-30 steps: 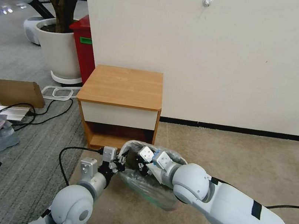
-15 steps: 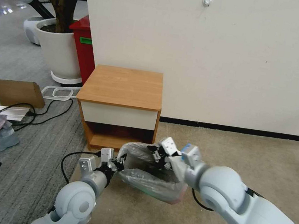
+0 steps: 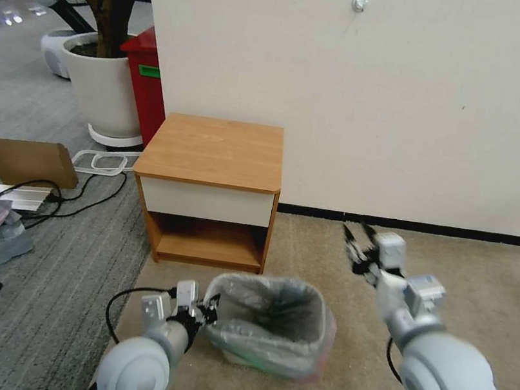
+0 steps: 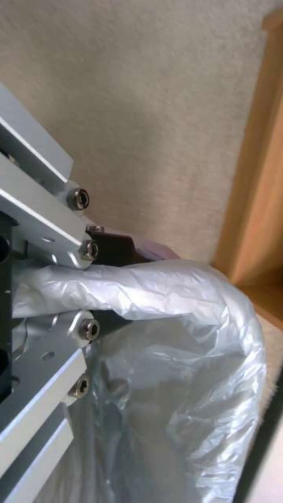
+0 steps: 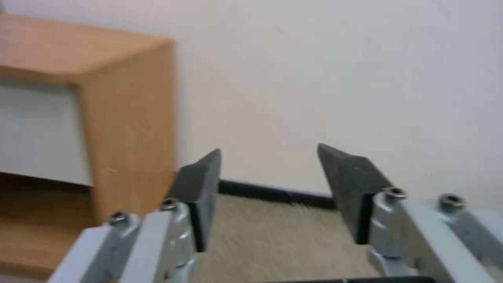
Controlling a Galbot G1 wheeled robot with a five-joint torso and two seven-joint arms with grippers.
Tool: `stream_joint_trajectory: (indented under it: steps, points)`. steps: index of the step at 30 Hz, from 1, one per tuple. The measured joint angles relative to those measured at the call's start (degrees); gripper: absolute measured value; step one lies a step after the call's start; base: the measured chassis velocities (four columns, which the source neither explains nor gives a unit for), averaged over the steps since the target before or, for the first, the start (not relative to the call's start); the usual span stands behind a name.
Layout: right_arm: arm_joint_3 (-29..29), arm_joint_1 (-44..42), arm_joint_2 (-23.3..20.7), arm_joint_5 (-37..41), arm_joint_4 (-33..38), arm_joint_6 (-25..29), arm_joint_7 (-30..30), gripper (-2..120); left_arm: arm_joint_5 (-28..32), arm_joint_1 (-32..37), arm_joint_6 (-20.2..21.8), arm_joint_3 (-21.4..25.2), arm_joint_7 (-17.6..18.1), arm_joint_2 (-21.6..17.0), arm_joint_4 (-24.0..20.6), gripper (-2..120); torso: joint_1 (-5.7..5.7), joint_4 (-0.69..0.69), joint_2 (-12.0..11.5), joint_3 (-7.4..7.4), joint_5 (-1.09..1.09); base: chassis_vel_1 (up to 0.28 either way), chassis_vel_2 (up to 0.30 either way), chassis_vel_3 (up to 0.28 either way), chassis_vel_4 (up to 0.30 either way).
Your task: Pick up the garbage bag from the table and place it over the trash can.
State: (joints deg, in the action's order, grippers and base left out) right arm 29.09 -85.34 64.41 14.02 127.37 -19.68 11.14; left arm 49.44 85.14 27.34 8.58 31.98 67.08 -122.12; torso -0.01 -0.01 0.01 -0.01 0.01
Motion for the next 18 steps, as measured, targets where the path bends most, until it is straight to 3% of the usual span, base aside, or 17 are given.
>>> stream_joint_trajectory:
  steps: [5, 11, 18]
  points:
    - [3.3, -3.6, 4.6, -1.3, -0.4, 3.0, 0.4, 73, -2.7, 2.3, -2.4, -1.3, -0.1, -1.0, -0.7, 4, 0.01, 0.00, 0.0, 0.00, -0.01, 0.000, 0.000, 0.000, 0.000]
    - [4.2, -2.1, 5.3, -1.4, -1.2, 2.9, 0.5, 95, -3.2, 4.0, -4.4, -1.0, 0.1, 0.0, -0.7, 4, 0.00, 0.02, 0.0, 0.00, -0.02, 0.000, 0.000, 0.000, 0.000]
    - [3.8, -1.4, 5.4, -1.2, -1.3, 2.1, 0.7, 100, -3.2, 4.5, -4.6, -1.0, 0.7, 0.1, -0.5, 4, 0.00, 0.01, 0.0, 0.00, -0.01, 0.000, 0.000, 0.000, 0.000]
